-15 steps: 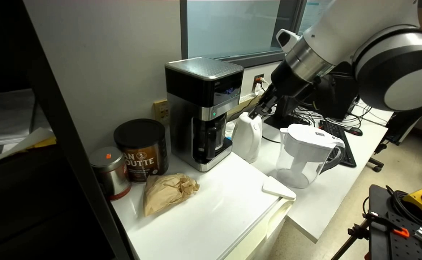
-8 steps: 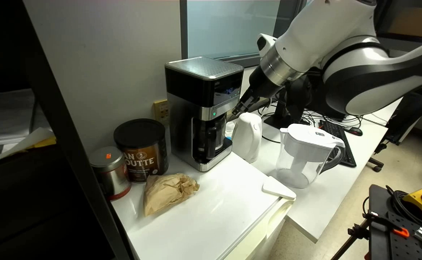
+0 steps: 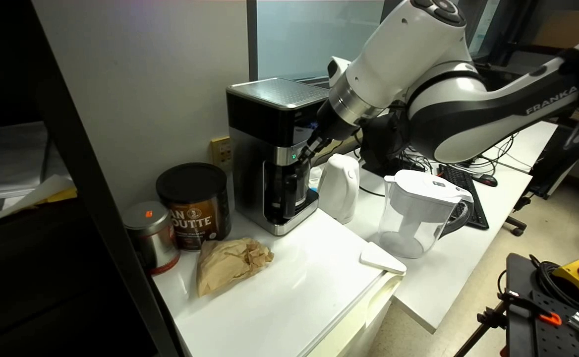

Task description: Turn off the coffeemaker.

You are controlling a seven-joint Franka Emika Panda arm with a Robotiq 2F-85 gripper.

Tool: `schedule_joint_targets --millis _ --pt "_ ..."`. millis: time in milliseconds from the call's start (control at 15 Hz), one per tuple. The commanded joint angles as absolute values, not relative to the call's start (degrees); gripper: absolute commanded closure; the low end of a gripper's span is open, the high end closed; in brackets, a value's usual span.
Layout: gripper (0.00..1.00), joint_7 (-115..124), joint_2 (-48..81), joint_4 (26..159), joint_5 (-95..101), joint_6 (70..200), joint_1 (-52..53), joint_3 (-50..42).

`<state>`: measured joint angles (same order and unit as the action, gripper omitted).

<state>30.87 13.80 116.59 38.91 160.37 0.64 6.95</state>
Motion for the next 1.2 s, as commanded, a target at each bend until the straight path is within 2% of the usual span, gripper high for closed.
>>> schedule_joint_targets --millis 0,1133 --pt "1.0 33.23 16.98 112.56 40.57 159.22 1.9 6.15" --pt "1.0 35.75 18.22 110.4 43.66 159.65 3.37 4.31"
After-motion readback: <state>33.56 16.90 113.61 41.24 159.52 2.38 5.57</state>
